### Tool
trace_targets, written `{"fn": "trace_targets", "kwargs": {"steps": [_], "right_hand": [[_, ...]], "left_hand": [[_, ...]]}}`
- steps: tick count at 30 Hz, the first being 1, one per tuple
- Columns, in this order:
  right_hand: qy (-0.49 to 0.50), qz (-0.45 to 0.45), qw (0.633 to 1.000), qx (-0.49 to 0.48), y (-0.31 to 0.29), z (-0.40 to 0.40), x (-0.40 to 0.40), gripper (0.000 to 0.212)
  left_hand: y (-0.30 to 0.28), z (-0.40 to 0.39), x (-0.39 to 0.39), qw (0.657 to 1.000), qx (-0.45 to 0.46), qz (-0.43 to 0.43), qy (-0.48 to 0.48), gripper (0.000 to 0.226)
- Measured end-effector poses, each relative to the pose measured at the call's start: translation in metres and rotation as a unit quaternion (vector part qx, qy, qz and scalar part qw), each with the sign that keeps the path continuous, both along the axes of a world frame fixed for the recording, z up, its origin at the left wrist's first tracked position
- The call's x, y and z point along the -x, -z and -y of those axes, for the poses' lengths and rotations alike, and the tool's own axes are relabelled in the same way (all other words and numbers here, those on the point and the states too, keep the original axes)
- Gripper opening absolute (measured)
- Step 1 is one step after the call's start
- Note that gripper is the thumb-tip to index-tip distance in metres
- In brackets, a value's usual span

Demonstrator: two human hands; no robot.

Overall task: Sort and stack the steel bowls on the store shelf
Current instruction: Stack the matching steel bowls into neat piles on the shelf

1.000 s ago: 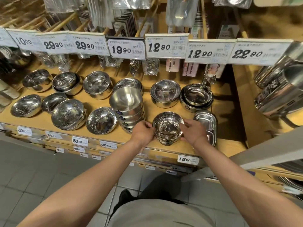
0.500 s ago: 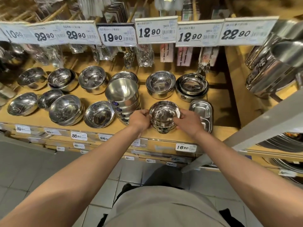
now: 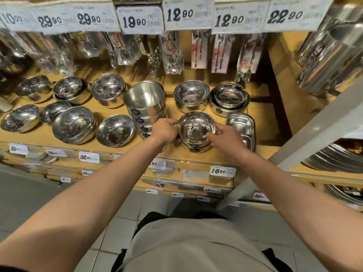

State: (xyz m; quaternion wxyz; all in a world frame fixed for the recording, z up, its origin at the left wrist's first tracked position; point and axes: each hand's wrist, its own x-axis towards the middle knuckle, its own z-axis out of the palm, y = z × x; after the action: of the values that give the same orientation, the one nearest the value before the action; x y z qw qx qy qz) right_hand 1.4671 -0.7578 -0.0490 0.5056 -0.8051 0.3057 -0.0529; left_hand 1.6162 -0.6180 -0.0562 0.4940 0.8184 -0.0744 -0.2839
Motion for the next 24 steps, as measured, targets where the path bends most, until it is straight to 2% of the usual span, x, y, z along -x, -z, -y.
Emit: {"fn": "trace_targets", "kwargs": {"steps": [5, 9, 20, 24], "right_hand": [[0.041, -0.012, 0.999, -0.028, 0.003, -0.001, -0.005, 0.017], [0.052, -0.027, 0.998, -0.025, 0.001, -0.004, -0.008, 0.010], [0.045, -0.062, 0.997, -0.009, -0.004, -0.006, -0.010, 0.009], [0.041, -0.074, 0.996, -0.008, -0.008, -0.007, -0.008, 0.012]], "left_hand": [[-0.002, 0.001, -0.002, 1.000, -0.022, 0.012, 0.006, 0.020], [-0.002, 0.002, -0.003, 0.998, -0.050, 0.042, 0.000, 0.021], [-0.003, 0.001, 0.003, 0.999, -0.050, 0.013, 0.002, 0.024], [-0.008, -0.004, 0.007, 0.997, -0.065, -0.009, 0.036, 0.036]]}}
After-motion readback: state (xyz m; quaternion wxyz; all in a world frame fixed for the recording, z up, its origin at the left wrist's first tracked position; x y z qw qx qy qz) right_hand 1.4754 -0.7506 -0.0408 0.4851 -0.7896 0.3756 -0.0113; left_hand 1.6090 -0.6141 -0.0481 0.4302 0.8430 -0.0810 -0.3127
